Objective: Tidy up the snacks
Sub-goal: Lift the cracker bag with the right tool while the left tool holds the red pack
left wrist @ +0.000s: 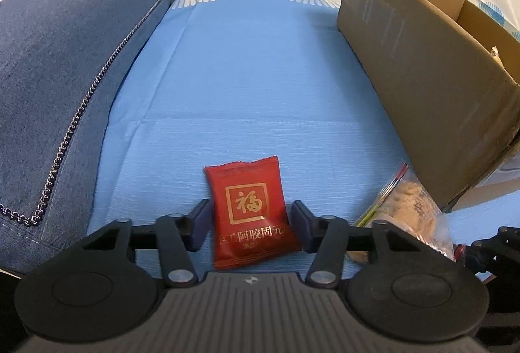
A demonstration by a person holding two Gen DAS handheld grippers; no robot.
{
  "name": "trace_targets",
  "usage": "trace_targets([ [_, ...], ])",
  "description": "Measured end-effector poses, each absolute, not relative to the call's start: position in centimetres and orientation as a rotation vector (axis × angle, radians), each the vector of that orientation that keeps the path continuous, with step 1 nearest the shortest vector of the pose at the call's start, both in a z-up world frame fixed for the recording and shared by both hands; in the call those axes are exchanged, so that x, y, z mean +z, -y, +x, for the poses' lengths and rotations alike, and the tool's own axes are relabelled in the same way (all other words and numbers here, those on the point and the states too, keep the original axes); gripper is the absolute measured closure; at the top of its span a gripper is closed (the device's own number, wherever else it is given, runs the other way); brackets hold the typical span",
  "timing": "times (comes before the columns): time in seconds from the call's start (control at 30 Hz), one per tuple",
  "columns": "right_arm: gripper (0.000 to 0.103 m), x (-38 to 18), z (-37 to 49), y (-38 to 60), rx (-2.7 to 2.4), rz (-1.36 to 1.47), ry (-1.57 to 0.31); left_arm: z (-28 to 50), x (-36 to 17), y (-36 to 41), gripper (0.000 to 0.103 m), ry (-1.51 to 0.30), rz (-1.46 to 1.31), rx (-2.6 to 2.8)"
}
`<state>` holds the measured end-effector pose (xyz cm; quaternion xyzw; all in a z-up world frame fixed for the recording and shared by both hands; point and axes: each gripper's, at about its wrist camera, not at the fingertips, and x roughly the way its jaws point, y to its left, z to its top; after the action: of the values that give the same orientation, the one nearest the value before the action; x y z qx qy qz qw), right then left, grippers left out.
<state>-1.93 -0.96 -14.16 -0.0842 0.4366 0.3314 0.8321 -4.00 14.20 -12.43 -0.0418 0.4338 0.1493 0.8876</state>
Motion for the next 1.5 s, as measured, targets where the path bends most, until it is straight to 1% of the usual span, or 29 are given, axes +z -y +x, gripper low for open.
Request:
trace_targets([
  [0.3,0.061,-14.1,-2.1,1.2,0.702,-0.185,-0.919,-4.2,-12.1,-13.9,0.058,-0.886,-0.075,0.307],
  [0.43,0.061,-14.0,-2.3,1.1,0.703,-0.183,-0.911,-4.5,-11.8,-14.2,0.065,-0.870,-0.092,0.305],
  [0.5,0.061,-13.8,-2.4,1.1,0.707,-0.182,-0.903,-4.6,-11.7,-14.1,0.067,-0.867,-0.098,0.303],
  [0.6,0.061,-13.6,-2.7,1.3,0.715,-0.184,-0.892,-4.5,-11.8,-14.1,0.065,-0.877,-0.105,0.297],
  [0.67,0.061,-13.6,-2.9,1.5,0.719,-0.190,-0.890,-4.3,-11.9,-14.2,0.061,-0.883,-0.112,0.297],
  [0.73,0.061,-13.6,-2.9,1.6,0.720,-0.192,-0.893,-4.1,-12.2,-14.2,0.051,-0.889,-0.112,0.296],
  [0.83,0.061,-13.6,-2.8,1.8,0.718,-0.191,-0.899,-3.8,-12.5,-13.9,0.045,-0.891,-0.082,0.303],
  [0.87,0.061,-13.6,-2.7,1.7,0.715,-0.193,-0.901,-3.7,-12.5,-13.8,0.044,-0.891,-0.073,0.304],
  [0.97,0.061,-13.7,-2.6,1.6,0.709,-0.197,-0.909,-3.5,-12.7,-13.7,0.046,-0.883,-0.055,0.300],
  [1.0,0.061,-13.7,-2.6,1.4,0.707,-0.199,-0.911,-3.5,-12.7,-13.6,0.054,-0.878,-0.052,0.295],
  [1.03,0.061,-13.8,-2.5,1.3,0.705,-0.202,-0.912,-3.5,-12.6,-13.6,0.057,-0.872,-0.051,0.291],
  [1.1,0.061,-13.8,-2.5,1.1,0.703,-0.207,-0.911,-3.7,-12.5,-13.8,0.060,-0.861,-0.061,0.291],
  [1.27,0.061,-13.5,-2.9,0.9,0.708,-0.208,-0.891,-4.5,-11.1,-14.8,0.061,-0.791,-0.130,0.314],
  [1.5,0.061,-11.6,-4.1,0.6,0.741,-0.199,-0.810,-6.7,-7.5,-17.1,0.061,-0.629,-0.297,0.322],
])
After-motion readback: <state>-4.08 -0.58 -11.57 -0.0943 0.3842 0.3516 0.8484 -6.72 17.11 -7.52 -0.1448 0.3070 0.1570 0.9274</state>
